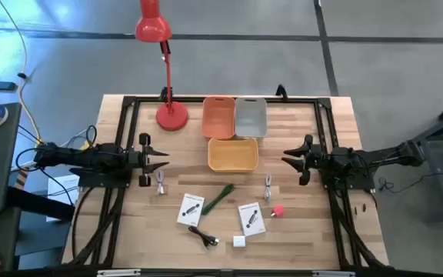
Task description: Pick and place items into bin
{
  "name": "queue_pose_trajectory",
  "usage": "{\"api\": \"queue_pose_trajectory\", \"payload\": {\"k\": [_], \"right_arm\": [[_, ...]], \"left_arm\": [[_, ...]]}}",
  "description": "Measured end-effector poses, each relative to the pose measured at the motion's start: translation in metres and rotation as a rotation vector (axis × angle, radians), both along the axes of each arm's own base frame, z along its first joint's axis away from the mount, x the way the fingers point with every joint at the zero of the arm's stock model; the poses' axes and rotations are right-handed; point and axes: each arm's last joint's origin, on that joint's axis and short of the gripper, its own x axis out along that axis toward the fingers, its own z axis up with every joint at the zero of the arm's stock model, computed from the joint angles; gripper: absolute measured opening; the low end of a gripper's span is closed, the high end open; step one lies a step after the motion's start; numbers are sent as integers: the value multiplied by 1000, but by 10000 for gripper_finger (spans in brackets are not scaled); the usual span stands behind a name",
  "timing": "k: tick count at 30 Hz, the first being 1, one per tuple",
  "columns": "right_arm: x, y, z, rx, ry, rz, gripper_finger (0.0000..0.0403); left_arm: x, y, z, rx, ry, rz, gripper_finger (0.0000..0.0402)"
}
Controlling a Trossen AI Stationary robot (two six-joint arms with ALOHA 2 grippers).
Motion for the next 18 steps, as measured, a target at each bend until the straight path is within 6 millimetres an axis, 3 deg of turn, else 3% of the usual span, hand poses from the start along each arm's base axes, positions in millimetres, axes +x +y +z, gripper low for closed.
{"api": "queue_pose_trajectory", "payload": {"k": [18], "right_arm": [[0,0,0,0,-1,0,119]], "left_arm": [[0,0,0,0,0,0,111]]}}
